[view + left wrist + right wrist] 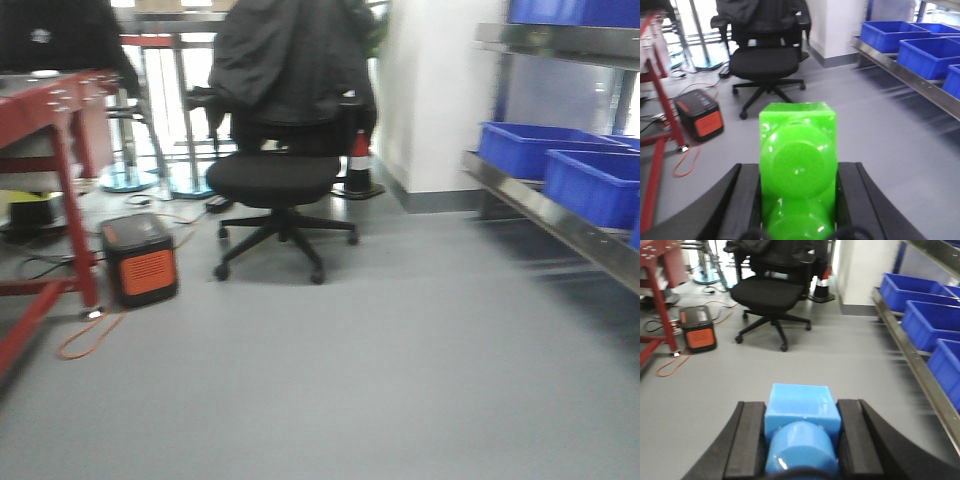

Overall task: Grab block from conveyor and place in blue bin
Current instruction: 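Drive the base away from the belt toward the shelf of blue bins, then align the base with the blue bins on the shelf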

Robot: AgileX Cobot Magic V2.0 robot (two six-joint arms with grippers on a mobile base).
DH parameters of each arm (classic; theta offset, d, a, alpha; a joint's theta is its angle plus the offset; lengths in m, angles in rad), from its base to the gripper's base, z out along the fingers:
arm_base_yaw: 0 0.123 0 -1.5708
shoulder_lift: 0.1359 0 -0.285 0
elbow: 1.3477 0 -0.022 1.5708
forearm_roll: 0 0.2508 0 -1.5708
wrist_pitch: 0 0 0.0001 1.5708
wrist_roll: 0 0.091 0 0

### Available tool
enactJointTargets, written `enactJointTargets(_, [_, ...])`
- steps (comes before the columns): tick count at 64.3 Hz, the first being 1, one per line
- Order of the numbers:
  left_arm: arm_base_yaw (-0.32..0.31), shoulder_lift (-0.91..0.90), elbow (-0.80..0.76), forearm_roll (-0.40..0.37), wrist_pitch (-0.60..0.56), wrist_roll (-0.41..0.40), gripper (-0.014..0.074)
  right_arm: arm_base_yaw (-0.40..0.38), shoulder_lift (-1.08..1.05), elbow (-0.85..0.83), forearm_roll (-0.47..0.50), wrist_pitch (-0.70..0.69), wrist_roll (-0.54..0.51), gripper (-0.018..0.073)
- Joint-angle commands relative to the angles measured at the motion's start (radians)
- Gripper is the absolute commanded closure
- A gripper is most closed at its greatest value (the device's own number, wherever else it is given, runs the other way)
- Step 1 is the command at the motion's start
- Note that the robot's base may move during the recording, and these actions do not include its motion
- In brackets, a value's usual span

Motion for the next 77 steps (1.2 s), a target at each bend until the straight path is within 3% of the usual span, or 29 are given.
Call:
enactJointTargets(1, [-0.006,-0.004,-0.008,-0.003,-0.018,-0.004,0.0707,-0.006,-0.005,-0.009,-0.008,-0.018,0.001,0.0713])
enactJointTargets(77, [-0.006,-0.004,-0.008,-0.003,-0.018,-0.004,0.0707,-0.006,-0.005,-0.009,-0.008,-0.018,0.001,0.0713])
